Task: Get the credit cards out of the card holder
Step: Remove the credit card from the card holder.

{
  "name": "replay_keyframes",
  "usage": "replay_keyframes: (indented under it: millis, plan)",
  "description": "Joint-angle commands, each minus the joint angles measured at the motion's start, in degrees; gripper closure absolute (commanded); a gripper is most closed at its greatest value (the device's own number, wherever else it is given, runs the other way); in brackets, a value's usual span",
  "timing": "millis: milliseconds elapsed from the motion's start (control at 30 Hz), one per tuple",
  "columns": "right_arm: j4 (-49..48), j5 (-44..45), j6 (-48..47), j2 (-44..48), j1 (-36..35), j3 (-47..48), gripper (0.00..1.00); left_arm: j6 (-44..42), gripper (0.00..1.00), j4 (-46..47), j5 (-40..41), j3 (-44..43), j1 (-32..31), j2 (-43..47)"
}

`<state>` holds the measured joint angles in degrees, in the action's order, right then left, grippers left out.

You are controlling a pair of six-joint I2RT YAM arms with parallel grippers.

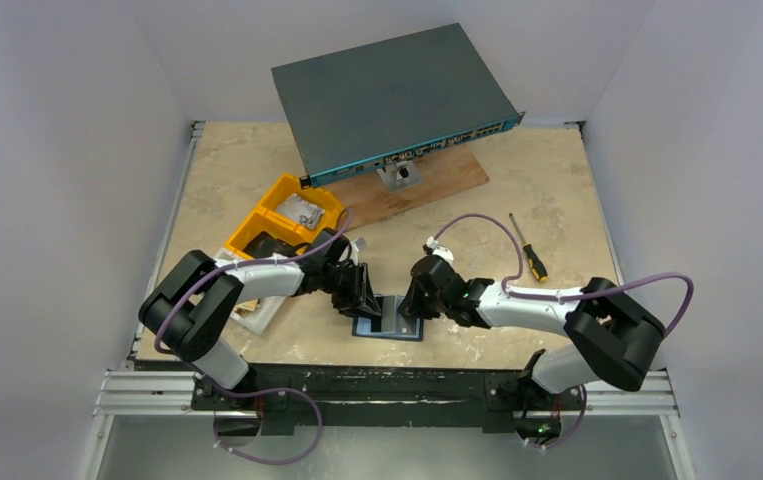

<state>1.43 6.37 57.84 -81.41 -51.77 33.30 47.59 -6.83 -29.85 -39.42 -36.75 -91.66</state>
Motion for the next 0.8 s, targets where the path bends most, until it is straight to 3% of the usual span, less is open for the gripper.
replay_keyframes:
  millis: [0,367,767]
  plan:
    - [9.64,4.60,-2.24,-1.45,-0.14,-0.23,1.00,0.35,0.66,-1.41,4.29,1.98,0.17,-0.29]
    - [12.30,4.54,-4.03,9.31,-1.15,2.73,0.96,0.13,0.67,-2.14,5.76,2.24,0.15,-1.11]
    - [6.49,2.49,-3.77,2.42,-4.57,4.18,0.95,-0.04,0.69,-2.57,5.34,1.32,0.16,-1.05]
